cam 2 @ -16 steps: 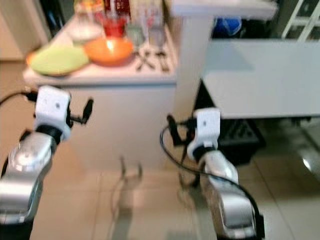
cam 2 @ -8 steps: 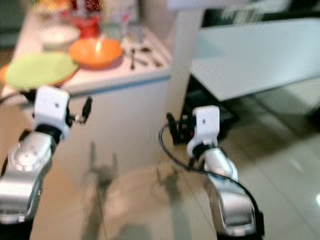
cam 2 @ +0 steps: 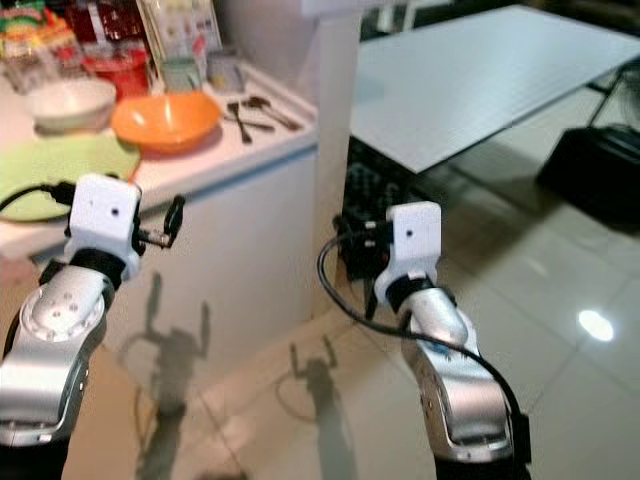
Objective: Setting the table
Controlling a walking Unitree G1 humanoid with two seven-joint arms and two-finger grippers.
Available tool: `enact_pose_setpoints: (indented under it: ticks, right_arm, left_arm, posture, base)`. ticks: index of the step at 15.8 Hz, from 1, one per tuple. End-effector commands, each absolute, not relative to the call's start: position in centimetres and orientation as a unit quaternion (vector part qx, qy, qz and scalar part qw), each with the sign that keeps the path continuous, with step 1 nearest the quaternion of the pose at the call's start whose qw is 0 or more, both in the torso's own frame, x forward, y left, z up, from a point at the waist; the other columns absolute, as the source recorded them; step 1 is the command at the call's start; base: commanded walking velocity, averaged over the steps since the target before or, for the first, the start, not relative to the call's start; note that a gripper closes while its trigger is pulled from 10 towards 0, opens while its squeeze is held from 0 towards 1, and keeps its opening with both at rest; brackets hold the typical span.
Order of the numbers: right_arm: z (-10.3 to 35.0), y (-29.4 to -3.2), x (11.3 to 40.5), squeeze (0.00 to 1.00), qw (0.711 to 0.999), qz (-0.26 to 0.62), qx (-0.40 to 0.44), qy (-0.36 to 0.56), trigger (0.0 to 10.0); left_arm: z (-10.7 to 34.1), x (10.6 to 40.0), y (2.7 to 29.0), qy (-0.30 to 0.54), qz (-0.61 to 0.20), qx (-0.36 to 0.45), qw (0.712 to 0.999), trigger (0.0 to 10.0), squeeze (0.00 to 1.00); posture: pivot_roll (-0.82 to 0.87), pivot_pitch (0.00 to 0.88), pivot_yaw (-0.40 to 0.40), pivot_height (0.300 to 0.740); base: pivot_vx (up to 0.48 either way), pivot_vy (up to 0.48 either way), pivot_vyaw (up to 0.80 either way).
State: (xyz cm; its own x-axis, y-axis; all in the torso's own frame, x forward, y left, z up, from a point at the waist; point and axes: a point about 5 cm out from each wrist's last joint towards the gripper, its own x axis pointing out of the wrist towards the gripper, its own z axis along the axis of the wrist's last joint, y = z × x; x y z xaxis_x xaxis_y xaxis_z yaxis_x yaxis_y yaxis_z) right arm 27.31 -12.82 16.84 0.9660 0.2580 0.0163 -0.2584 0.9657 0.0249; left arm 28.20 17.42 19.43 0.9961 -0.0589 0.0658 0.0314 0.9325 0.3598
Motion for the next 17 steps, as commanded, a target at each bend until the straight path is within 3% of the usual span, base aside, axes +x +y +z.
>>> enact_pose_setpoints:
  ticks: [1,4,8,10,17]
  right_arm:
    - [17.2,-12.1,27.4,0.00,0.989,0.145,0.010,-0.012,10.0]
    - [17.5,-12.0,27.5,0.00,0.989,0.148,0.004,-0.016,10.0]
    - [17.9,-11.7,27.6,0.00,0.986,0.162,-0.026,-0.024,10.0]
    - [18.3,-11.4,27.7,0.00,0.984,0.173,-0.032,-0.032,10.0]
    - [18.8,-11.2,28.0,0.00,0.981,0.184,-0.044,-0.041,10.0]
  left_arm:
    - [19.4,28.1,18.1,-0.034,-0.007,0.186,0.982,10.0,0.00]
    - [19.5,28.1,18.0,-0.039,-0.008,0.178,0.983,10.0,0.00]
    - [20.1,27.8,16.9,-0.070,-0.023,0.177,0.981,10.0,0.00]
    - [20.2,27.8,16.8,-0.067,-0.025,0.164,0.984,10.0,0.00]
    - [20.5,28.0,17.0,-0.068,-0.019,0.159,0.985,10.0,0.00]
  posture:
    - [0.06,0.000,-0.008,0.740]
    - [0.06,0.000,-0.007,0.740]
    - [0.07,0.000,-0.014,0.740]
    - [0.07,0.000,-0.015,0.740]
    - [0.07,0.000,-0.016,0.740]
  base:
    - [0.000,0.431,0.00]
    - [0.000,0.406,0.00]
    - [0.000,0.000,0.00]
    - [0.000,0.000,0.80]
    - [0.380,0.000,0.80]
